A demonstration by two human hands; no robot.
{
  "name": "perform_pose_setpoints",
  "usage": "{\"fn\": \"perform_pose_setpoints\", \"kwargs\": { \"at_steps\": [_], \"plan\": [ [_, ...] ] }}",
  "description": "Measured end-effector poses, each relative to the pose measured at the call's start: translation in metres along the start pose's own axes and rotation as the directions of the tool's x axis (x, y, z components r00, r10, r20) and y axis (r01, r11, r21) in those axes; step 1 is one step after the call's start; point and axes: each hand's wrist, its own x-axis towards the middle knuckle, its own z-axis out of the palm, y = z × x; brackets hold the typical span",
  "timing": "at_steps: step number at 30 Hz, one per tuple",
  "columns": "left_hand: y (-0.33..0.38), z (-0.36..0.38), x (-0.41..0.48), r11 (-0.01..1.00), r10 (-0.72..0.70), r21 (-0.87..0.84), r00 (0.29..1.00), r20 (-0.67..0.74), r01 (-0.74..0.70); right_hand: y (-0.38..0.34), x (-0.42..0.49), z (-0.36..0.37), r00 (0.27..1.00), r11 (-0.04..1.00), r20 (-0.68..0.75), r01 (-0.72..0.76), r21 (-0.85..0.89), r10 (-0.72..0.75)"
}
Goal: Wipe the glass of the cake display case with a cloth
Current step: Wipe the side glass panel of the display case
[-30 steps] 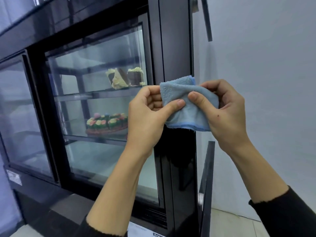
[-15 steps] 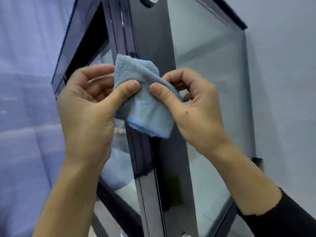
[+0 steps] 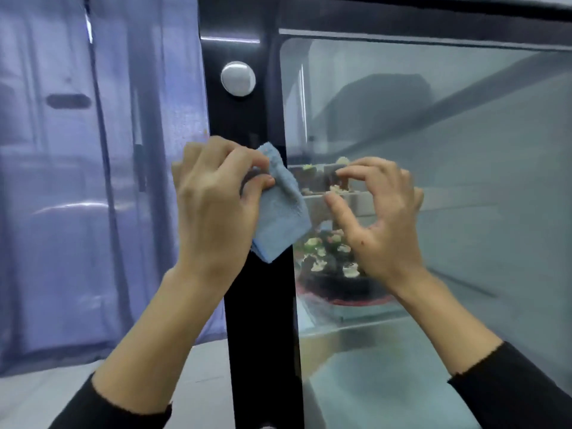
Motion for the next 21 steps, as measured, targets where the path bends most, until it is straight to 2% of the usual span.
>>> {"fn": "perform_pose_setpoints", "kwargs": {
  "at_steps": [4,7,11,14,17,21],
  "plan": [
    [0.022,0.003,-0.018,0.985,-0.038,0.169,0.999,-0.034,0.044,0.034,-0.005,0.008,0.995,0.964,0.076,0.087,-0.251,-0.070],
    [0.038,0.014,-0.038,0.963,-0.061,0.268,0.994,0.091,0.035,0.043,-0.006,0.013,0.987,0.927,0.114,0.144,-0.347,-0.111],
    [0.041,0.038,-0.050,0.921,-0.090,0.388,0.958,0.272,-0.024,0.049,-0.008,0.015,0.985,0.920,0.072,0.175,-0.351,-0.159],
    [0.031,0.045,-0.049,0.882,-0.050,0.462,0.956,0.288,-0.093,0.051,-0.007,0.016,0.982,0.916,0.055,0.188,-0.355,-0.180],
    [0.026,0.046,-0.050,0.891,0.004,0.435,0.961,0.277,-0.129,0.051,-0.009,0.016,0.985,0.916,0.047,0.174,-0.361,-0.168],
    [0.030,0.047,-0.047,0.905,-0.019,0.409,0.949,0.313,-0.116,0.049,-0.007,0.016,0.989,0.923,0.037,0.148,-0.355,-0.144]
  ]
}}
